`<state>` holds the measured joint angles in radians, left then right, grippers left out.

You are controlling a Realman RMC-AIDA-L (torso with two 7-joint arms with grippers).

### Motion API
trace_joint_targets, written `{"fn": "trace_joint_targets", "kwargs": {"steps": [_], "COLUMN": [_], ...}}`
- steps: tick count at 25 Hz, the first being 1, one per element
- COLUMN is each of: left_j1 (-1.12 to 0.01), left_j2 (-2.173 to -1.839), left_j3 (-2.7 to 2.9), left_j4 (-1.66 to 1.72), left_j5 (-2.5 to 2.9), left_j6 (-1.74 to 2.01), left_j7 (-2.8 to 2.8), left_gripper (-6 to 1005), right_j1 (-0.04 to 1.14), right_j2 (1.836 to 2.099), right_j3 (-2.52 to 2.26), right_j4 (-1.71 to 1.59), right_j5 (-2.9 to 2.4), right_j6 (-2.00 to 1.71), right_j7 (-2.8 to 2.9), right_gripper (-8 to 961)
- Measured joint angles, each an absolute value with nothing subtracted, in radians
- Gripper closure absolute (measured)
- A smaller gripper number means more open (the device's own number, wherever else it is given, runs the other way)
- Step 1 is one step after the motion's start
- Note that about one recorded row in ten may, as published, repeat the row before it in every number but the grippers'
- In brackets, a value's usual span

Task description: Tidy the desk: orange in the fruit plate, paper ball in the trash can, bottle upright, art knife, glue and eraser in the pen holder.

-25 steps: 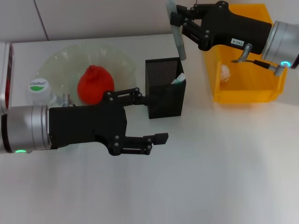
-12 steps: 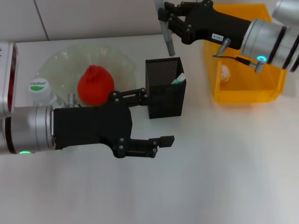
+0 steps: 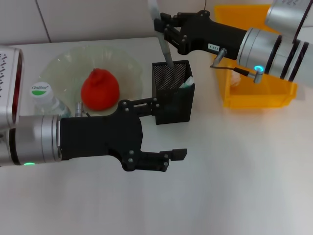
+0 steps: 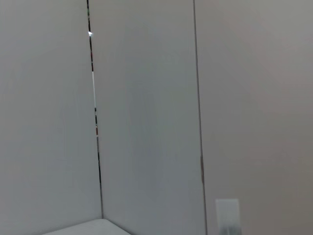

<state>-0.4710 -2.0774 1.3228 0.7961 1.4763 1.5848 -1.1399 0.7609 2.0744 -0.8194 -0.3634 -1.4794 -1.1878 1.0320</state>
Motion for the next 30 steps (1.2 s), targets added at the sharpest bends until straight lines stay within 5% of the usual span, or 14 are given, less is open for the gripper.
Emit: {"fn": "trace_joint_targets", "kwargs": {"steps": [21, 30], "left_j1": [-0.459, -0.459], "left_j2": [-2.077, -2.077], "left_j3": [1.338, 1.339], "left_j4": [0.799, 0.799], "left_j5": [1.476, 1.476], "left_j6": [1.591, 1.591], "left_j7": [-1.140, -1.140], "left_gripper": [186, 186], "right_j1": [0.741, 0.724], "right_j2": [2.085, 2.083], "right_j3": [-0.821, -0.817], "right_j4": [-0.317, -0.345], "right_j5": [-1.481, -1.477], "right_j6": [-1.187, -1.206], "right_j7": [1.006, 1.006], "right_gripper": [764, 565]}}
